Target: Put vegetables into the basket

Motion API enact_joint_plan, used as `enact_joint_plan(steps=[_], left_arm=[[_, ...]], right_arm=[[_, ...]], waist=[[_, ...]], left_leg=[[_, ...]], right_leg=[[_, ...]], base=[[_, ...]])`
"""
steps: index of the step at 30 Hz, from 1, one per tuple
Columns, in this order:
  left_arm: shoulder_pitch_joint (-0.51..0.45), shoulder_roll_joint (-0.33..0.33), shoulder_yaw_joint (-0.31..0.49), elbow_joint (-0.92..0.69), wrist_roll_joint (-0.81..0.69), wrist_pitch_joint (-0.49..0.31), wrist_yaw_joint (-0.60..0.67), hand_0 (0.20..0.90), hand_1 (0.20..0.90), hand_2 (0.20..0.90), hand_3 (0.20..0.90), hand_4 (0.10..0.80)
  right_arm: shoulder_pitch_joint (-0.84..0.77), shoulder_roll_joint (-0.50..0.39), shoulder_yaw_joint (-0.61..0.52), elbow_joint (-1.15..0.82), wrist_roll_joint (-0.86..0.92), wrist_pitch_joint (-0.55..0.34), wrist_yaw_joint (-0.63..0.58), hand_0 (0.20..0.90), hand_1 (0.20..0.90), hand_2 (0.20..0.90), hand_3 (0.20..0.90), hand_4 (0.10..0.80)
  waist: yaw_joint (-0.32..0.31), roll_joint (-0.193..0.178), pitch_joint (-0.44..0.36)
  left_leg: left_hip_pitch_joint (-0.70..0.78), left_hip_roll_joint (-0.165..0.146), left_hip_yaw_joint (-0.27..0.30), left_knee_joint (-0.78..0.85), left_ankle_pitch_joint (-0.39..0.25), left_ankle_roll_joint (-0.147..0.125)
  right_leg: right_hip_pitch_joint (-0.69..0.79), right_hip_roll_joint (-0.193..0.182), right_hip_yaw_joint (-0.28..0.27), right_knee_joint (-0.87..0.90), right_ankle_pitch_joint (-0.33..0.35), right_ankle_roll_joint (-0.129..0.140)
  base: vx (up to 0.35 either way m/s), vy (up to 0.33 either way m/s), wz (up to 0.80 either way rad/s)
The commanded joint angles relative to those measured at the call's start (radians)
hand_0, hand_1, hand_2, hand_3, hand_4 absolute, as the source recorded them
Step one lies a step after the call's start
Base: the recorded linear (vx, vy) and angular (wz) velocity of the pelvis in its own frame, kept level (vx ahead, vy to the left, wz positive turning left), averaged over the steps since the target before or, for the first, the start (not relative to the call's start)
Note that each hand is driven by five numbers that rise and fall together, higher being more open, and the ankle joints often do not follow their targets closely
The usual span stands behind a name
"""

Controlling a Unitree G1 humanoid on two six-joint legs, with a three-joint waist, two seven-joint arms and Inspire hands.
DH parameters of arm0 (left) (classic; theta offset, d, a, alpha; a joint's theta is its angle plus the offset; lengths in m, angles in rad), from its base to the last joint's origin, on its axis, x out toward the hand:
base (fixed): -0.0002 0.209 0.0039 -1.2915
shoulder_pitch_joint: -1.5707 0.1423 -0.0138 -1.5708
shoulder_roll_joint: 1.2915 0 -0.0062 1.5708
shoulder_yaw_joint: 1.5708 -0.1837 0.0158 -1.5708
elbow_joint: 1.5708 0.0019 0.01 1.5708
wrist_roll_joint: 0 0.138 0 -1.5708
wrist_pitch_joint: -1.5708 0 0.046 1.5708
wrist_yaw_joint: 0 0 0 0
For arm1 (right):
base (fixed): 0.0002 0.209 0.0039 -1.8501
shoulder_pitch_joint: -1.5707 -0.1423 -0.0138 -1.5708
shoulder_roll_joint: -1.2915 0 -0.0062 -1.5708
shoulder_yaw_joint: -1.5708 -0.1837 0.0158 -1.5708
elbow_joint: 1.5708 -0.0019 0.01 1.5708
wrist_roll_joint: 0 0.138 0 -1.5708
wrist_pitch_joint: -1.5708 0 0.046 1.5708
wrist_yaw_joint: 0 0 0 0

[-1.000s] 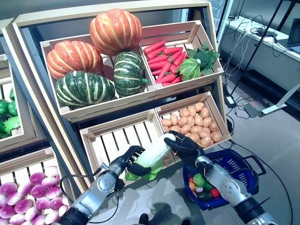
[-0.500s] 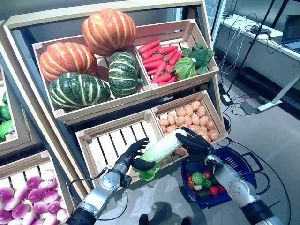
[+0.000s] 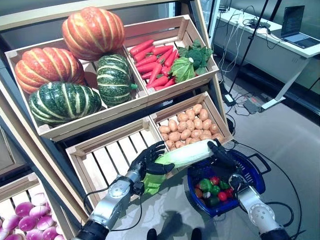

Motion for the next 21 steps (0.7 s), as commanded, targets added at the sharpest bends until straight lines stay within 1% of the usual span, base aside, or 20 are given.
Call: enact_joint_plan(steps=[1, 4, 10, 17, 21], left_arm=[[-0.056, 0.025, 0.035, -0.005, -0.063, -0.032, -0.024, 0.9, 0.9, 0.9, 0.9, 0.8], [-0.048, 0.027, 0.041, -0.012, -0.089, -0.021, -0.034, 0.9, 0.9, 0.9, 0.9, 0.8], [-0.033, 0.032, 0.056, -0.037, -0.127, -0.007, -0.062, 0.9, 0.9, 0.9, 0.9, 0.8], [-0.03, 0.042, 0.064, -0.056, -0.137, 0.009, -0.077, 0.9, 0.9, 0.9, 0.9, 0.8], [-0.027, 0.048, 0.084, -0.06, -0.146, 0.012, -0.087, 0.9, 0.9, 0.9, 0.9, 0.8]], right_arm=[[-0.12, 0.059, -0.199, -0.082, 0.163, -0.233, 0.041, 0.3, 0.3, 0.3, 0.3, 0.4], [-0.117, 0.063, -0.225, -0.058, 0.167, -0.259, 0.03, 0.3, 0.3, 0.3, 0.3, 0.4], [-0.102, 0.038, -0.276, 0.012, 0.212, -0.313, 0.028, 0.3, 0.3, 0.3, 0.3, 0.4], [-0.094, 0.02, -0.327, 0.089, 0.231, -0.358, 0.031, 0.3, 0.3, 0.3, 0.3, 0.4], [-0.089, 0.014, -0.353, 0.111, 0.245, -0.382, 0.027, 0.3, 0.3, 0.3, 0.3, 0.4]], waist=[[-0.013, -0.038, -0.034], [-0.015, -0.038, -0.032], [-0.018, -0.038, -0.026], [-0.018, -0.038, -0.026], [-0.018, -0.038, -0.026]], left_leg=[[0.011, 0.042, -0.037, 0.002, -0.047, -0.038], [0.008, 0.043, -0.036, 0.002, -0.046, -0.039], [0.003, 0.045, -0.033, 0.002, -0.046, -0.039], [0.0, 0.047, -0.034, 0.002, -0.046, -0.041], [-0.001, 0.048, -0.035, 0.002, -0.045, -0.042]], right_leg=[[0.062, -0.082, 0.027, 0.005, 0.001, 0.074], [0.06, -0.081, 0.03, 0.005, 0.002, 0.073], [0.054, -0.08, 0.034, 0.005, 0.003, 0.073], [0.052, -0.078, 0.036, 0.005, 0.003, 0.071], [0.052, -0.076, 0.038, 0.005, 0.002, 0.071]], base=[[0.006, -0.023, -0.03], [0.0, 0.0, 0.0], [0.0, 0.0, 0.0], [-0.001, -0.009, -0.03], [0.007, -0.004, -0.04]])
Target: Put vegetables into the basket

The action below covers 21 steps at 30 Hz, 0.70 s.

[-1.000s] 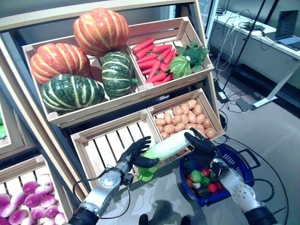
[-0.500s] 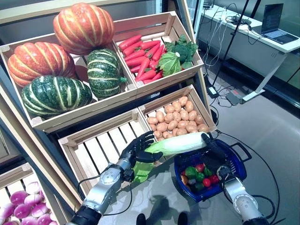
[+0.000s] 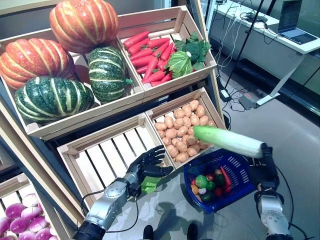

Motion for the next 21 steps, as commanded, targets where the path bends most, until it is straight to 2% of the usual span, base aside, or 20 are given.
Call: enact_joint_plan(steps=[1, 10, 14, 21], left_arm=[[-0.045, 0.027, 0.067, -0.06, -0.071, -0.064, -0.034, 0.9, 0.9, 0.9, 0.9, 0.8], [-0.027, 0.032, 0.087, -0.075, -0.086, -0.058, -0.052, 0.9, 0.9, 0.9, 0.9, 0.8], [-0.018, 0.031, 0.088, -0.101, -0.086, -0.062, -0.051, 0.9, 0.9, 0.9, 0.9, 0.8], [-0.09, 0.041, 0.094, -0.135, -0.112, -0.145, -0.024, 0.9, 0.9, 0.9, 0.9, 0.8]], right_arm=[[-0.098, -0.035, -0.069, -0.056, 0.047, -0.086, 0.031, 0.3, 0.3, 0.3, 0.3, 0.4], [-0.077, -0.01, -0.113, 0.021, 0.104, -0.141, 0.049, 0.3, 0.3, 0.3, 0.3, 0.4], [-0.064, 0.019, -0.11, 0.059, 0.126, -0.197, 0.057, 0.3, 0.3, 0.3, 0.3, 0.4], [-0.125, 0.008, -0.098, 0.104, 0.207, -0.276, 0.092, 0.3, 0.3, 0.3, 0.3, 0.4]], waist=[[-0.016, -0.012, -0.044], [-0.018, -0.011, -0.039], [-0.014, -0.006, -0.011], [-0.011, 0.017, 0.112]], left_leg=[[0.002, 0.049, -0.053, 0.002, -0.039, -0.043], [0.001, 0.048, -0.048, 0.002, -0.041, -0.041], [-0.021, 0.046, -0.056, 0.002, -0.036, -0.042], [-0.101, 0.042, -0.071, 0.002, -0.018, -0.041]], right_leg=[[0.064, -0.075, 0.023, 0.005, -0.001, 0.071], [0.064, -0.07, 0.023, 0.005, -0.002, 0.067], [0.046, -0.066, 0.023, 0.005, 0.0, 0.06], [-0.046, -0.048, 0.027, 0.049, -0.01, 0.039]], base=[[0.0, 0.0, 0.0], [0.022, -0.009, -0.01], [-0.014, -0.038, 0.0], [-0.193, -0.031, 0.0]])
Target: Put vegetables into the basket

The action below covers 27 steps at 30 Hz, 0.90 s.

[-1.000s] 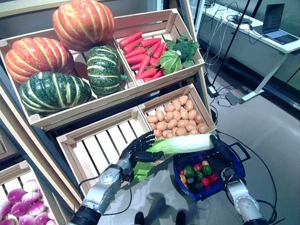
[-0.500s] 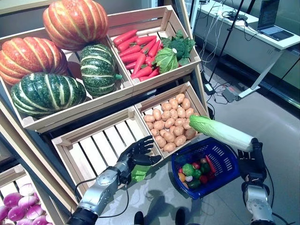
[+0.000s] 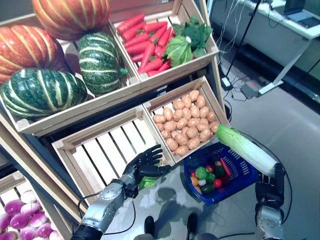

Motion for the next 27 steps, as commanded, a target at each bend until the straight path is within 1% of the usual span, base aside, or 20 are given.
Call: enact_joint_plan(steps=[1, 2, 3, 6, 8, 10, 13, 14, 15, 18, 23, 27], left_arm=[[-0.129, 0.041, 0.05, -0.105, -0.076, -0.161, -0.002, 0.9, 0.9, 0.9, 0.9, 0.8], [-0.147, 0.042, 0.05, -0.109, -0.077, -0.174, 0.003, 0.9, 0.9, 0.9, 0.9, 0.8], [-0.154, 0.042, 0.049, -0.11, -0.078, -0.177, 0.005, 0.9, 0.9, 0.9, 0.9, 0.8], [-0.199, 0.05, 0.047, -0.118, -0.09, -0.234, 0.015, 0.9, 0.9, 0.9, 0.9, 0.8], [-0.216, 0.054, 0.046, -0.136, -0.089, -0.256, 0.024, 0.9, 0.9, 0.9, 0.9, 0.8], [-0.238, 0.053, 0.037, -0.14, -0.093, -0.273, 0.038, 0.9, 0.9, 0.9, 0.9, 0.8], [-0.276, 0.046, 0.024, -0.139, -0.09, -0.3, 0.052, 0.9, 0.9, 0.9, 0.9, 0.8], [-0.28, 0.045, 0.022, -0.136, -0.089, -0.303, 0.052, 0.9, 0.9, 0.9, 0.9, 0.8], [-0.294, 0.041, 0.015, -0.145, -0.084, -0.314, 0.06, 0.9, 0.9, 0.9, 0.9, 0.8], [-0.315, 0.038, 0.006, -0.15, -0.083, -0.335, 0.071, 0.9, 0.9, 0.9, 0.9, 0.8], [-0.357, 0.036, -0.017, -0.158, -0.077, -0.354, 0.088, 0.9, 0.9, 0.9, 0.9, 0.8], [-0.395, 0.035, -0.029, -0.157, -0.079, -0.369, 0.102, 0.9, 0.9, 0.9, 0.9, 0.8]], right_arm=[[-0.131, -0.07, -0.077, -0.046, 0.059, -0.114, 0.097, 0.3, 0.3, 0.3, 0.3, 0.4], [-0.148, -0.076, -0.082, -0.038, 0.067, -0.114, 0.102, 0.3, 0.3, 0.3, 0.3, 0.4], [-0.154, -0.078, -0.083, -0.034, 0.069, -0.113, 0.104, 0.3, 0.3, 0.3, 0.3, 0.4], [-0.193, -0.106, -0.085, -0.005, 0.113, -0.107, 0.12, 0.3, 0.3, 0.3, 0.3, 0.4], [-0.211, -0.114, -0.083, 0.011, 0.125, -0.103, 0.139, 0.3, 0.3, 0.3, 0.3, 0.4], [-0.23, -0.114, -0.073, 0.015, 0.127, -0.105, 0.146, 0.3, 0.3, 0.3, 0.3, 0.4], [-0.252, -0.112, -0.055, 0.007, 0.136, -0.122, 0.152, 0.3, 0.3, 0.3, 0.3, 0.4], [-0.255, -0.112, -0.055, 0.007, 0.132, -0.121, 0.15, 0.3, 0.3, 0.3, 0.3, 0.4], [-0.271, -0.113, -0.047, 0.003, 0.126, -0.129, 0.151, 0.3, 0.3, 0.3, 0.3, 0.4], [-0.302, -0.129, -0.033, -0.002, 0.111, -0.137, 0.133, 0.3, 0.3, 0.3, 0.3, 0.4], [-0.346, -0.147, -0.014, 0.014, 0.088, -0.136, 0.091, 0.3, 0.3, 0.3, 0.3, 0.4], [-0.399, -0.159, 0.002, 0.041, 0.028, -0.137, 0.025, 0.3, 0.3, 0.3, 0.3, 0.4]], waist=[[-0.007, 0.012, 0.062], [-0.005, 0.015, 0.085], [-0.004, 0.016, 0.091], [0.0, 0.026, 0.171], [0.004, 0.03, 0.202], [0.003, 0.03, 0.222], [0.006, 0.031, 0.261], [0.006, 0.032, 0.261], [0.009, 0.034, 0.28], [0.01, 0.035, 0.298], [0.01, 0.037, 0.298], [0.011, 0.038, 0.298]], left_leg=[[-0.036, 0.042, -0.075, 0.002, -0.022, -0.042], [-0.057, 0.039, -0.076, 0.01, -0.014, -0.043], [-0.063, 0.039, -0.077, 0.012, -0.012, -0.044], [-0.157, 0.027, -0.1, 0.096, -0.002, -0.061], [-0.21, 0.02, -0.105, 0.136, -0.005, -0.066], [-0.249, 0.014, -0.105, 0.163, -0.007, -0.066], [-0.316, 0.002, -0.119, 0.211, -0.008, -0.067], [-0.324, 0.001, -0.121, 0.216, -0.009, -0.066], [-0.348, -0.009, -0.122, 0.232, -0.011, -0.061], [-0.405, -0.023, -0.121, 0.272, -0.019, -0.054], [-0.517, -0.032, -0.122, 0.357, -0.037, -0.053], [-0.578, -0.036, -0.121, 0.393, -0.045, -0.049]], right_leg=[[0.013, -0.043, 0.019, 0.066, -0.034, 0.035], [-0.008, -0.041, 0.017, 0.085, -0.037, 0.03], [-0.015, -0.041, 0.016, 0.091, -0.038, 0.029], [-0.076, -0.034, 0.014, 0.149, -0.048, 0.018], [-0.102, -0.03, 0.01, 0.164, -0.056, 0.011], [-0.133, -0.024, 0.008, 0.179, -0.059, 0.006], [-0.183, -0.02, 0.002, 0.216, -0.067, 0.002], [-0.19, -0.021, 0.0, 0.222, -0.069, 0.002], [-0.214, -0.022, -0.004, 0.237, -0.07, 0.001], [-0.274, -0.025, -0.007, 0.278, -0.077, 0.001], [-0.378, -0.034, -0.003, 0.35, -0.092, -0.001], [-0.445, -0.042, 0.003, 0.386, -0.093, 0.0]], base=[[-0.254, -0.042, 0.0], [-0.205, -0.03, 0.0], [-0.189, -0.034, 0.0], [-0.203, -0.056, 0.01], [-0.197, -0.064, 0.05], [-0.172, -0.057, 0.05], [-0.153, -0.063, 0.02], [-0.163, -0.041, 0.04], [-0.151, -0.022, 0.04], [-0.136, -0.008, 0.02], [-0.058, -0.002, -0.01], [-0.031, -0.004, 0.03]])
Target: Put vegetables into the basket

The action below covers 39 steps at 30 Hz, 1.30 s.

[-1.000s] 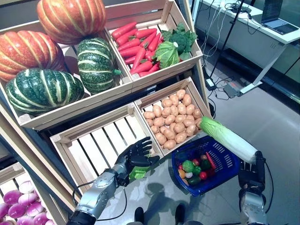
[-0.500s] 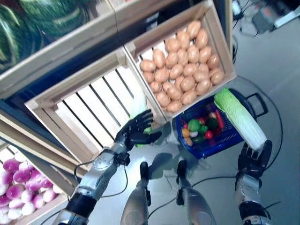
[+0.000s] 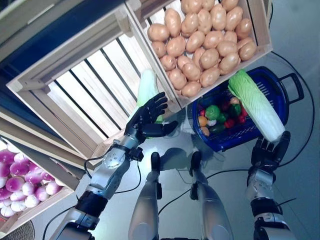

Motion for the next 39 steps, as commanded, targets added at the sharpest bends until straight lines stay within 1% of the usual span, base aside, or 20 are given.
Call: enact_joint_plan(steps=[1, 4, 5, 7, 12, 14, 18, 21, 23, 26, 31, 35, 37, 39], left_arm=[[-0.068, 0.004, 0.022, -0.139, -0.049, -0.13, 0.01, 0.9, 0.9, 0.9, 0.9, 0.8], [-0.089, 0.014, 0.02, -0.144, -0.051, -0.146, 0.019, 0.9, 0.9, 0.9, 0.9, 0.8], [-0.104, 0.013, 0.021, -0.144, -0.051, -0.15, 0.025, 0.9, 0.9, 0.9, 0.9, 0.8], [-0.121, 0.019, 0.02, -0.146, -0.06, -0.156, 0.033, 0.9, 0.9, 0.9, 0.9, 0.8], [-0.137, 0.017, 0.011, -0.139, -0.057, -0.169, 0.051, 0.9, 0.9, 0.9, 0.9, 0.8], [-0.138, 0.02, 0.01, -0.143, -0.055, -0.175, 0.054, 0.9, 0.9, 0.9, 0.9, 0.8], [-0.125, 0.014, 0.009, -0.151, -0.042, -0.189, 0.06, 0.9, 0.9, 0.9, 0.9, 0.8], [-0.12, 0.012, 0.01, -0.156, -0.038, -0.199, 0.068, 0.9, 0.9, 0.9, 0.9, 0.8], [-0.117, 0.009, 0.013, -0.162, -0.03, -0.199, 0.071, 0.9, 0.9, 0.9, 0.9, 0.8], [-0.116, 0.004, 0.011, -0.156, -0.024, -0.202, 0.079, 0.9, 0.9, 0.9, 0.9, 0.8], [-0.135, 0.012, 0.009, -0.155, -0.028, -0.191, 0.088, 0.9, 0.9, 0.9, 0.9, 0.8], [-0.157, 0.015, 0.005, -0.141, -0.035, -0.19, 0.088, 0.9, 0.9, 0.9, 0.9, 0.8], [-0.166, 0.018, 0.009, -0.14, -0.043, -0.187, 0.082, 0.9, 0.9, 0.9, 0.9, 0.8], [-0.173, 0.023, 0.007, -0.129, -0.056, -0.191, 0.072, 0.9, 0.9, 0.9, 0.9, 0.8]], right_arm=[[-0.022, -0.138, 0.004, -0.083, -0.098, -0.084, -0.045, 0.3, 0.3, 0.3, 0.3, 0.4], [-0.069, -0.16, 0.011, -0.052, -0.139, -0.091, -0.123, 0.3, 0.3, 0.3, 0.3, 0.4], [-0.096, -0.171, 0.011, -0.028, -0.169, -0.09, -0.173, 0.3, 0.3, 0.3, 0.3, 0.4], [-0.125, -0.188, 0.009, 0.012, -0.183, -0.087, -0.205, 0.3, 0.3, 0.3, 0.3, 0.4], [-0.152, -0.203, 0.016, 0.057, -0.193, -0.078, -0.239, 0.3, 0.3, 0.3, 0.3, 0.4], [-0.15, -0.202, 0.015, 0.055, -0.189, -0.076, -0.246, 0.3, 0.3, 0.3, 0.3, 0.4], [-0.119, -0.183, 0.018, 0.032, -0.188, -0.099, -0.245, 0.3, 0.3, 0.3, 0.3, 0.4], [-0.098, -0.173, 0.019, -0.003, -0.235, -0.125, -0.278, 0.3, 0.3, 0.3, 0.3, 0.4], [-0.078, -0.169, 0.02, -0.022, -0.304, -0.138, -0.312, 0.3, 0.3, 0.3, 0.3, 0.4], [-0.058, -0.162, 0.021, -0.037, -0.348, -0.146, -0.35, 0.3, 0.3, 0.3, 0.3, 0.4], [-0.088, -0.192, 0.026, -0.019, -0.449, -0.129, -0.406, 0.3, 0.3, 0.3, 0.3, 0.4], [-0.178, -0.253, 0.043, 0.041, -0.615, -0.095, -0.519, 0.3, 0.3, 0.3, 0.3, 0.4], [-0.222, -0.281, 0.049, 0.072, -0.665, -0.086, -0.546, 0.3, 0.3, 0.3, 0.3, 0.4], [-0.282, -0.322, 0.068, 0.113, -0.742, -0.068, -0.576, 0.3, 0.3, 0.3, 0.3, 0.4]], waist=[[-0.007, 0.009, 0.004], [0.0, 0.013, 0.004], [0.003, 0.014, 0.004], [0.007, 0.018, 0.004], [0.008, 0.02, 0.004], [0.005, 0.016, 0.004], [0.0, 0.012, 0.004], [-0.007, 0.008, 0.004], [-0.011, 0.007, 0.004], [-0.016, 0.004, 0.004], [-0.009, 0.005, 0.004], [0.01, 0.015, 0.004], [0.019, 0.021, 0.004], [0.028, 0.03, 0.004]], left_leg=[[-0.124, -0.032, -0.068, 0.137, -0.044, -0.045], [-0.175, -0.038, -0.074, 0.164, -0.049, -0.046], [-0.197, -0.043, -0.076, 0.166, -0.045, -0.043], [-0.215, -0.047, -0.077, 0.165, -0.042, -0.038], [-0.255, -0.05, -0.08, 0.177, -0.045, -0.038], [-0.271, -0.05, -0.081, 0.168, -0.032, -0.037], [-0.279, -0.054, -0.082, 0.153, -0.026, -0.035], [-0.28, -0.056, -0.078, 0.145, -0.023, -0.033], [-0.277, -0.057, -0.076, 0.143, -0.023, -0.032], [-0.27, -0.056, -0.073, 0.151, -0.035, -0.031], [-0.281, -0.065, -0.078, 0.168, -0.043, -0.027], [-0.301, -0.074, -0.087, 0.177, -0.044, -0.024], [-0.318, -0.077, -0.091, 0.177, -0.034, -0.023], [-0.334, -0.076, -0.093, 0.188, -0.041, -0.023]], right_leg=[[-0.021, -0.029, 0.002, 0.172, -0.102, 0.029], [-0.071, -0.032, 0.005, 0.195, -0.104, 0.027], [-0.1, -0.035, 0.007, 0.202, -0.099, 0.027], [-0.132, -0.038, 0.01, 0.21, -0.092, 0.027], [-0.184, -0.038, 0.021, 0.232, -0.092, 0.028], [-0.202, -0.033, 0.024, 0.221, -0.078, 0.026], [-0.214, -0.026, 0.029, 0.209, -0.067, 0.027], [-0.221, -0.021, 0.035, 0.207, -0.063, 0.027], [-0.221, -0.02, 0.037, 0.208, -0.063, 0.028], [-0.217, -0.02, 0.042, 0.219, -0.072, 0.029], [-0.229, -0.028, 0.042, 0.236, -0.075, 0.034], [-0.253, -0.039, 0.038, 0.25, -0.076, 0.036], [-0.271, -0.042, 0.034, 0.25, -0.068, 0.035], [-0.292, -0.046, 0.031, 0.268, -0.075, 0.035]], base=[[-0.034, -0.019, 0.01], [-0.023, -0.033, 0.03], [-0.03, -0.036, 0.01], [-0.018, -0.018, 0.01], [0.0, -0.014, 0.04], [-0.015, -0.012, 0.01], [0.0, 0.0, 0.0], [0.0, 0.0, 0.0], [0.015, 0.037, 0.0], [0.05, 0.018, 0.0], [0.014, 0.001, 0.0], [0.01, -0.028, 0.01], [-0.003, -0.05, 0.02], [0.021, -0.05, 0.02]])
